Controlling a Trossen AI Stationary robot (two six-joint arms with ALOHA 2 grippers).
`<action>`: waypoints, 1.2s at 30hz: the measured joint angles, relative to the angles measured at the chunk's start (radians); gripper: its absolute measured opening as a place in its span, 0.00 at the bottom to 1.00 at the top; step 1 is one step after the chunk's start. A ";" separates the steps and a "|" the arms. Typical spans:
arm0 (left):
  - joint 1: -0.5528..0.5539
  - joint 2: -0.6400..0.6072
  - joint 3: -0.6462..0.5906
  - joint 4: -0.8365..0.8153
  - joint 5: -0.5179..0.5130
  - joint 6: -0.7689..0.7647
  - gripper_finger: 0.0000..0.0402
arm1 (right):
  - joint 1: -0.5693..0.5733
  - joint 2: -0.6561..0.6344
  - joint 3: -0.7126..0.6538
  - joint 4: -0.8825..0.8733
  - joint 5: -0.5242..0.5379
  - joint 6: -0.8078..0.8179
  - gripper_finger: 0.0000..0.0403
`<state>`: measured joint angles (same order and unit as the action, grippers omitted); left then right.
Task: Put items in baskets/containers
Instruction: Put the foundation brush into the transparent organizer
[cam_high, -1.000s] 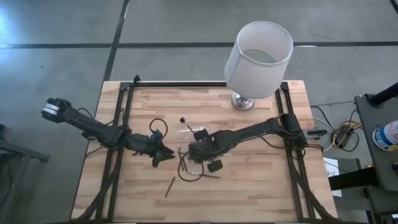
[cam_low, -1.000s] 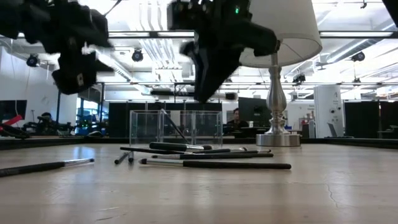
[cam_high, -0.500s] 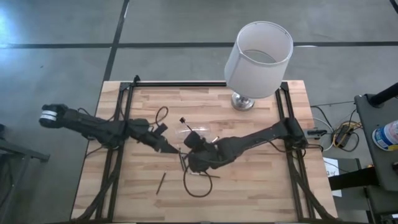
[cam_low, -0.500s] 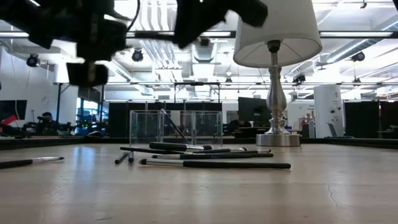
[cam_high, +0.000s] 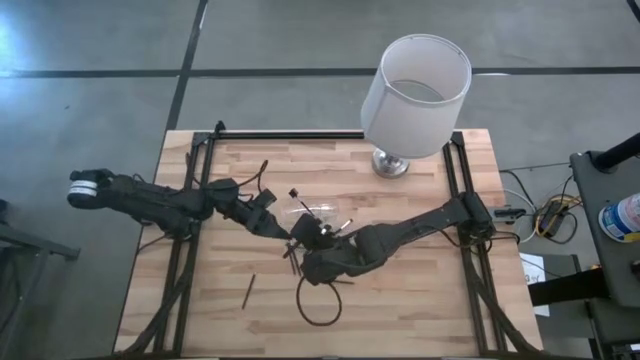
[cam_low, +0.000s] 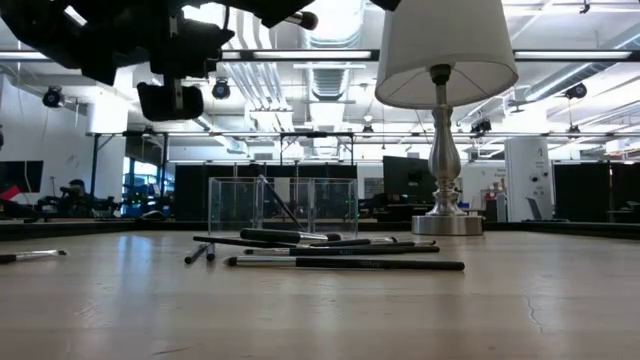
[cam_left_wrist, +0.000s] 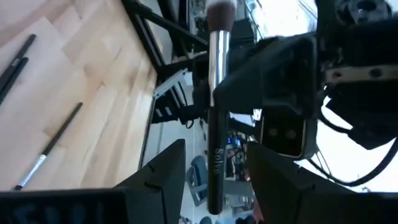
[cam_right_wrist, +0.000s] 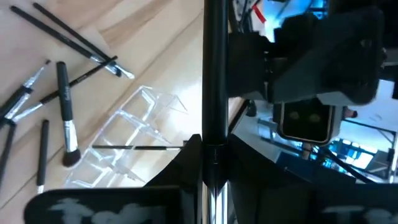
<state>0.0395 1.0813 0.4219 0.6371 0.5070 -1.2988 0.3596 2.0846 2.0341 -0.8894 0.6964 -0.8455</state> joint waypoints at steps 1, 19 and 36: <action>0.000 0.010 0.002 0.000 0.000 0.000 0.41 | 0.000 0.000 -0.002 0.006 0.007 0.000 0.11; -0.020 0.129 0.141 0.007 0.088 0.066 0.41 | -0.003 -0.001 -0.004 0.044 0.025 -0.038 0.11; -0.022 0.138 0.148 -0.017 0.096 0.118 0.18 | -0.019 0.000 -0.005 0.041 0.041 -0.039 0.13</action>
<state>0.0174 1.2194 0.5696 0.6204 0.6027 -1.1812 0.3404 2.0842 2.0289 -0.8484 0.7374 -0.8847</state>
